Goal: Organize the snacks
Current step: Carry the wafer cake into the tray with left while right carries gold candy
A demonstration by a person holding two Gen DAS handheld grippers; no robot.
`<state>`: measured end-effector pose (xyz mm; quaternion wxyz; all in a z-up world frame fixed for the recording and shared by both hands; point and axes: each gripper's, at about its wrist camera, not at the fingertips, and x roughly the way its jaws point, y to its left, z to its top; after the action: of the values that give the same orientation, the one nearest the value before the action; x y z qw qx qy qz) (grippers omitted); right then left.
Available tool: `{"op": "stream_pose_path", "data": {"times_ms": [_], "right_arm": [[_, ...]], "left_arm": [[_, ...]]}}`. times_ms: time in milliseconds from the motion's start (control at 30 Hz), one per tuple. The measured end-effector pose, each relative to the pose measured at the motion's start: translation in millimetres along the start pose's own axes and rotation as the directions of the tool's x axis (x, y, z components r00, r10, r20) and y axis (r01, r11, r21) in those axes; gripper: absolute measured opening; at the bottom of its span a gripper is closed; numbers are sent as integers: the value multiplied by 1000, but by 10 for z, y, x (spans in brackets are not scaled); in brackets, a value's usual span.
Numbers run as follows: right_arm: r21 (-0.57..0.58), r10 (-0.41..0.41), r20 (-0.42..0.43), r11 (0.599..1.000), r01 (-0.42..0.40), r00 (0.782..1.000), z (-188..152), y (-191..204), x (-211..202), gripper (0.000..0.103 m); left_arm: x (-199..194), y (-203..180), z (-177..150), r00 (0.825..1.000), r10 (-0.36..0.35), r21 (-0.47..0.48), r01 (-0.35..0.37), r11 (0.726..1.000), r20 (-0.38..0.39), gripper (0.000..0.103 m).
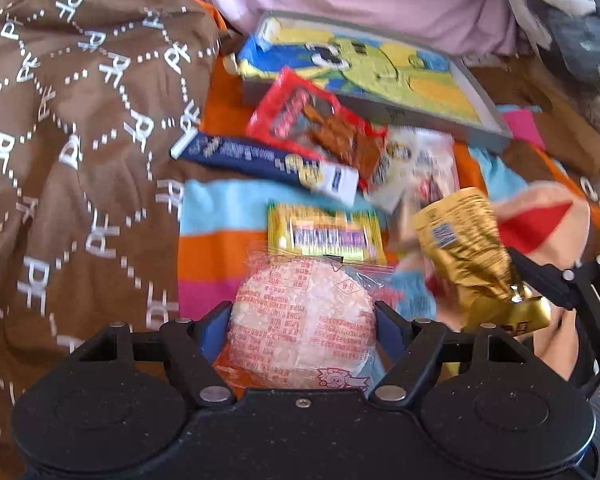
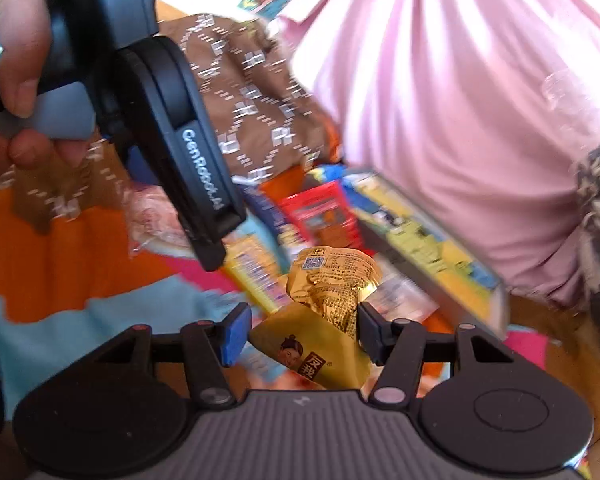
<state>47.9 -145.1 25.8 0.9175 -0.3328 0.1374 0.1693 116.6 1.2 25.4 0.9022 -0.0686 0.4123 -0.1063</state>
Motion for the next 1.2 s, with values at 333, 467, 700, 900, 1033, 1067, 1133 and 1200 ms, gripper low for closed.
{"op": "stream_pose_path", "data": {"times_ms": [333,467,700,900,1033,1067,1133,1200], "right_arm": [[46,-166,102,986,162,981,86,-587,380,62],[90,-245,139,968,234,959,145,-892,653,62],[205,-336,124,929,307,934,68,-1416,1107,63],[280,-341,67,908,311,938,-83,-1690,1307,63],[329,-327,39,897,297,944,-101,-1820,1408,63],[339,-319,32,895,290,947,-117,-1841,1434,63],[357,-298,12,893,275,954,-145,-1879,1497,63],[377,-279,-9,889,261,960,-184,-1919,1552,63]], "left_arm": [[-4,-142,904,992,33,27,-37,999,125,75],[104,-300,1339,984,86,54,-96,994,154,75],[344,-635,1902,972,136,29,-144,989,191,75],[702,-881,2205,969,133,43,-145,989,206,75],[979,-965,2321,971,130,9,-135,991,203,75],[1049,-976,2339,972,133,1,-136,991,195,75],[1185,-1011,2372,973,144,-10,-145,989,179,75],[1308,-1032,2402,974,147,-21,-145,989,173,75]]}}
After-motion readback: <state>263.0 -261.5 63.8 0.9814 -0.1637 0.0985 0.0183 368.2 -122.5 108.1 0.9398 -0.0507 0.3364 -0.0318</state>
